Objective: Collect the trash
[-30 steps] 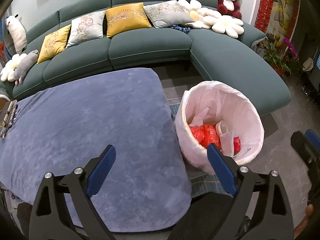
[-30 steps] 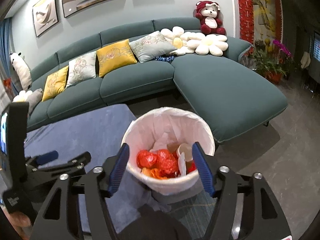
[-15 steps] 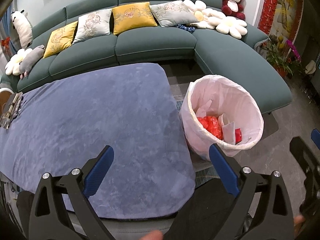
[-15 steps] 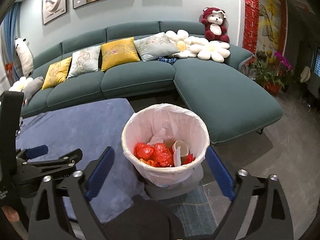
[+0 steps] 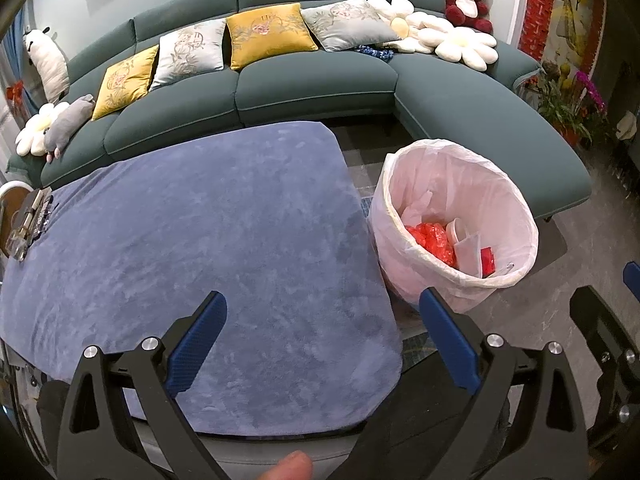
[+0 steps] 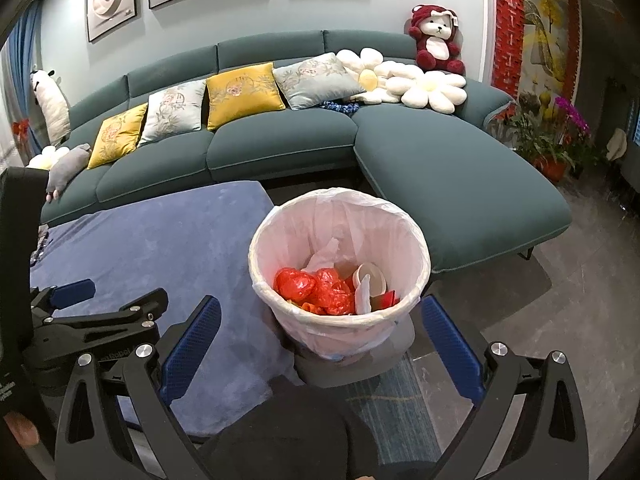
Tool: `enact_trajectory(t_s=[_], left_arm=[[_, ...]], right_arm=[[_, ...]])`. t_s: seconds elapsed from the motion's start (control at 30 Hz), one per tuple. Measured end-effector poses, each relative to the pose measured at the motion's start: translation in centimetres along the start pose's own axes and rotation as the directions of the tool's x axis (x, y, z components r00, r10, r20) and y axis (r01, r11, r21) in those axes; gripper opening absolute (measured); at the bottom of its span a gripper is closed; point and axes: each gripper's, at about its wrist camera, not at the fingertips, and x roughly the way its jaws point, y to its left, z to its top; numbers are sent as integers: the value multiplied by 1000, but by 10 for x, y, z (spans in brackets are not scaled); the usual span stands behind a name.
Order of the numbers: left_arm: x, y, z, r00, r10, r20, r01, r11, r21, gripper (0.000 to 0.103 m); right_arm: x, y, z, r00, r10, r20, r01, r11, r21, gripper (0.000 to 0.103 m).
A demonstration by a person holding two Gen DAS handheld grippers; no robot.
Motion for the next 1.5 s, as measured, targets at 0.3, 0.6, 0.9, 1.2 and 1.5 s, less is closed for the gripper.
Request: enact_trajectory(t_s=[0.3, 0.6, 0.9, 1.2, 1.5], left_arm=[[12, -15, 8, 1000, -16, -13, 16, 1000, 22, 93], [26, -19, 16, 999, -13, -31, 13, 1000, 1, 93], [33, -15, 17, 999, 14, -35, -15, 1000, -23, 93], [30, -17, 17, 999, 48, -17, -48, 999, -11, 93], [28, -20, 14, 999, 48, -4, -48, 999, 0, 93]], right_arm=[[7, -13, 1, 1000, -16, -22, 17, 1000, 26, 97], [21, -25, 2, 998, -30, -58, 33, 999, 38, 97], [29, -26, 3, 997, -30, -75, 32, 999, 28, 97], [29, -18, 4, 997, -24, -70, 24, 1000, 5, 97], [28, -18, 4, 997, -27, -68, 28, 1000, 1, 97]])
